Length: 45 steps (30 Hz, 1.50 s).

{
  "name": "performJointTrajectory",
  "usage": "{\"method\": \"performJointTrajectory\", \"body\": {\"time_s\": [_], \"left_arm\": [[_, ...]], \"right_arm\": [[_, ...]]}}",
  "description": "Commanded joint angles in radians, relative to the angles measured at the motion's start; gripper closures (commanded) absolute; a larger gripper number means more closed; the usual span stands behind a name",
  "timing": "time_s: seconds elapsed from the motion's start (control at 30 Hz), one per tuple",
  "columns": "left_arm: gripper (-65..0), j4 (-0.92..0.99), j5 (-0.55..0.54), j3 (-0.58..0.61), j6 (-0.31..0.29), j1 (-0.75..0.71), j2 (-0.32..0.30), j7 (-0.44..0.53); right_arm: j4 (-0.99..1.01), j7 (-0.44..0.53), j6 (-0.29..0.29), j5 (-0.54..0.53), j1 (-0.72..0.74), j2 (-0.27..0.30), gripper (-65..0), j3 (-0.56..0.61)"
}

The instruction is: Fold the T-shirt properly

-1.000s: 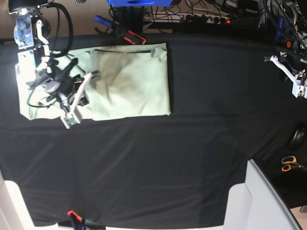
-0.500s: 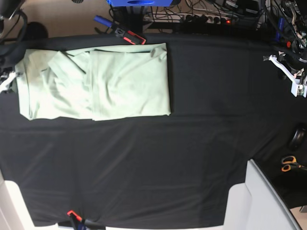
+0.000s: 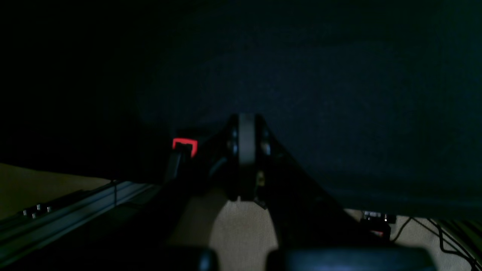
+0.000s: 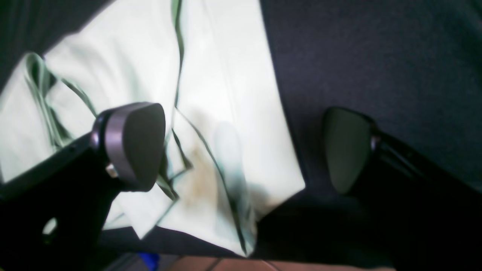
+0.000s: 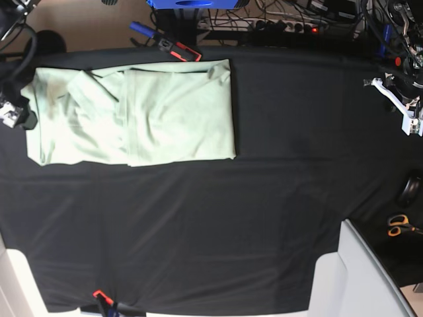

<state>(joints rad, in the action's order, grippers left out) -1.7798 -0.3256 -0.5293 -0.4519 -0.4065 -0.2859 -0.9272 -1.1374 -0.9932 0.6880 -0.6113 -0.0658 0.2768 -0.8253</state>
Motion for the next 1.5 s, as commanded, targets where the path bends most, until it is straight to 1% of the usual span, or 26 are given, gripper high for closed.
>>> {"method": "performJointTrajectory", "body": {"time_s": [0.0,0.1,0.2,0.33,0.43,0.47,0.53,0.6,0.77,0.93,0.97,1.2,1.47], "left_arm": [[0.0,-0.013,-0.005,-0.007,0.003,-0.001,-0.017,0.013],[0.0,-0.013,-0.005,-0.007,0.003,-0.007,-0.017,0.013],[0.0,-0.013,-0.005,-0.007,0.003,-0.015,-0.017,0.013],[0.0,-0.013,-0.005,-0.008,0.003,-0.016,-0.017,0.013],[0.0,-0.015,-0.005,-0.008,0.003,-0.016,-0.017,0.013],[0.0,-0.015,-0.005,-0.008,0.003,-0.016,-0.017,0.013],[0.0,-0.015,-0.005,-0.008,0.003,-0.016,-0.017,0.013],[0.0,-0.016,-0.005,-0.008,0.003,-0.016,-0.017,0.013],[0.0,-0.016,-0.005,-0.008,0.003,-0.016,-0.017,0.013],[0.0,-0.015,-0.005,-0.008,0.003,-0.016,-0.017,0.013],[0.0,-0.015,-0.005,-0.008,0.003,-0.016,-0.017,0.013],[0.0,-0.015,-0.005,-0.008,0.003,-0.009,-0.017,0.013],[0.0,-0.013,-0.005,-0.008,0.003,-0.007,-0.017,0.013]], "right_arm": [[0.000,0.015,0.010,-0.046,0.022,0.022,-63.4,-0.002],[0.049,0.021,0.010,-0.088,0.034,0.040,-63.4,-0.002],[0.125,0.023,0.010,-0.089,0.050,0.069,-63.4,-0.002],[0.198,0.092,0.010,-0.086,0.045,0.106,-63.4,0.002],[0.254,0.115,0.010,-0.066,0.045,0.143,-63.4,0.054],[0.271,0.118,0.010,-0.065,0.045,0.146,-63.4,0.068],[0.285,0.118,0.010,-0.063,0.045,0.140,-63.4,0.091],[0.285,0.113,0.010,-0.063,0.044,0.108,-63.4,0.126],[0.284,0.113,0.010,-0.068,0.045,0.060,-62.5,0.226],[0.284,0.110,0.010,-0.068,0.040,0.023,-51.8,0.277],[0.284,0.110,0.010,-0.068,0.033,0.022,-50.6,0.286],[0.282,0.107,0.010,-0.068,0.007,0.020,-50.6,0.346],[0.284,0.087,0.010,-0.062,-0.001,0.022,-50.1,0.347]]}}
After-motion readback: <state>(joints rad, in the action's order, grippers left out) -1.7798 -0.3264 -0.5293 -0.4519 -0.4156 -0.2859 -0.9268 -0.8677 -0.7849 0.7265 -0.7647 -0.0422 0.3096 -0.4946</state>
